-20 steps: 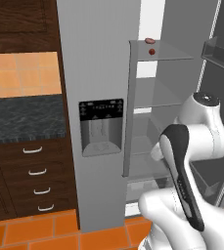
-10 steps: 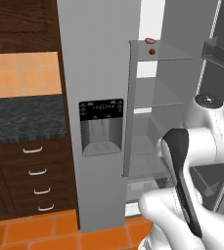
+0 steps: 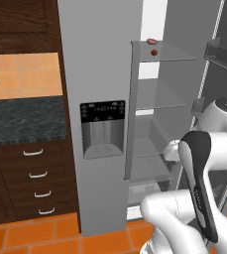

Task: Take the strawberry from the fridge and place it on top of the pancake, located on the dining counter.

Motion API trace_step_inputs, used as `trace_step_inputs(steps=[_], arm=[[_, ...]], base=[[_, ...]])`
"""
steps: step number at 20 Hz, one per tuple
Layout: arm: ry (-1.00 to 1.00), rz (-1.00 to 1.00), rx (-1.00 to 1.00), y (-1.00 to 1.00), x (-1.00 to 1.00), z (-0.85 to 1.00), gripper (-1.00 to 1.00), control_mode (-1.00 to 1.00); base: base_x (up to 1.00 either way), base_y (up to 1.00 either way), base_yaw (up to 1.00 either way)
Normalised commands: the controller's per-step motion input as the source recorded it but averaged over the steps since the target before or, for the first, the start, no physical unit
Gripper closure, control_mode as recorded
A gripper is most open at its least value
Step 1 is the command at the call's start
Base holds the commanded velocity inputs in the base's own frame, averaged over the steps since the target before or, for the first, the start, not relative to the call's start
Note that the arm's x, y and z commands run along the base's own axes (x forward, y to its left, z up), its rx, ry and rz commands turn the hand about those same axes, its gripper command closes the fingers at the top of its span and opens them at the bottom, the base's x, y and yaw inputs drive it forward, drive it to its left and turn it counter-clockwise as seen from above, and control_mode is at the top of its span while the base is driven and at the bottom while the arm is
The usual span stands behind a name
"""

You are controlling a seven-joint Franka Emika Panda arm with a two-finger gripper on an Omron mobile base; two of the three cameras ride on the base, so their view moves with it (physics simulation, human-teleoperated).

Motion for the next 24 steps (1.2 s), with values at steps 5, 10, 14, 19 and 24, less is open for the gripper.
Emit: trace_step_inputs(steps=[5, 10, 14, 19, 24], arm=[[0.0, 0.0, -0.13, 0.02, -0.01, -0.11, -1.0, -1.0], [0.0, 0.0, -0.08, 0.0, -0.01, -0.08, -1.0, -1.0], [0.0, 0.0, 0.0, 0.0, 0.0, 0.0, -1.0, -1.0], [0.0, 0.0, 0.0, 0.0, 0.02, 0.0, -1.0, 1.0], [0.0, 0.0, 0.0, 0.0, 0.0, 0.0, -1.0, 1.0]], base=[[0.0, 0.0, 0.0], [0.0, 0.0, 0.0], [0.0, 0.0, 0.0], [0.07, 0.0, 0.0], [0.6, 0.01, 0.0]])
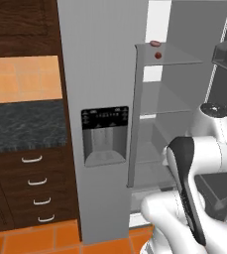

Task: Take the strawberry from the fridge and place it on top of the pancake, located on the dining counter.

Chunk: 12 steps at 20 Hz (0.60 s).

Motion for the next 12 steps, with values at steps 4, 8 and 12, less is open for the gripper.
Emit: trace_step_inputs(steps=[4, 8, 12], arm=[[0.0, 0.0, 0.0, 0.0, 0.0, 0.0, -1.0, 1.0], [0.0, 0.0, 0.0, 0.0, 0.0, 0.0, -1.0, 1.0], [0.0, 0.0, 0.0, 0.0, 0.0, 0.0, -1.0, 1.0]], base=[[0.57, 0.0, 0.0], [0.58, 0.0, 0.0], [0.49, 0.0, 0.0]])
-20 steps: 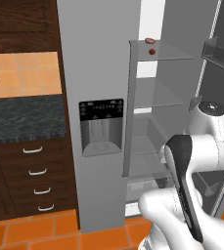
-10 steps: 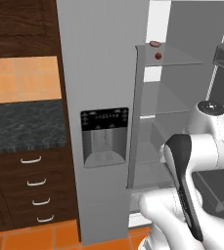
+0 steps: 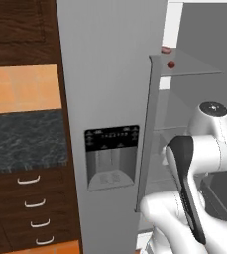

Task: Take the strawberry from the fridge and place it on top of the pancake, located on the dining counter.

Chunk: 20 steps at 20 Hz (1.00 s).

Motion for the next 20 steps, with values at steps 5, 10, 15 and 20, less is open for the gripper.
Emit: trace_step_inputs(steps=[5, 10, 15, 20], arm=[[0.0, 0.0, 0.0, 0.0, 0.0, 0.0, -1.0, 1.0], [0.0, 0.0, 0.0, 0.0, 0.0, 0.0, -1.0, 1.0], [0.0, 0.0, 0.0, 0.0, 0.0, 0.0, -1.0, 1.0], [0.0, 0.0, 0.0, 0.0, 0.0, 0.0, -1.0, 1.0]], base=[[0.37, 0.0, -0.04], [0.28, -0.2, -0.2], [0.49, -0.04, -0.19], [0.39, -0.2, -0.01]])
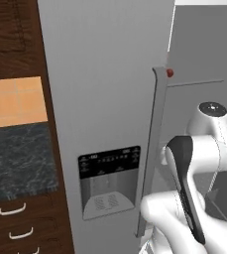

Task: Take the strawberry from the fridge and place it on top of the pancake, located on the dining counter.

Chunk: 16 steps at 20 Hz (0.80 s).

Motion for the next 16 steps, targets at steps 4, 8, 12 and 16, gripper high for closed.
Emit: trace_step_inputs(steps=[4, 8, 12, 16], arm=[[0.0, 0.0, 0.0, 0.0, 0.0, 0.0, -1.0, 1.0], [0.0, 0.0, 0.0, 0.0, 0.0, 0.0, -1.0, 1.0], [0.0, 0.0, 0.0, 0.0, 0.0, 0.0, -1.0, 1.0], [0.0, 0.0, 0.0, 0.0, 0.0, 0.0, -1.0, 1.0]], base=[[0.09, -0.52, 0.06], [0.17, -0.36, 0.06], [0.06, -0.05, 0.01], [0.0, 0.0, 0.0]])
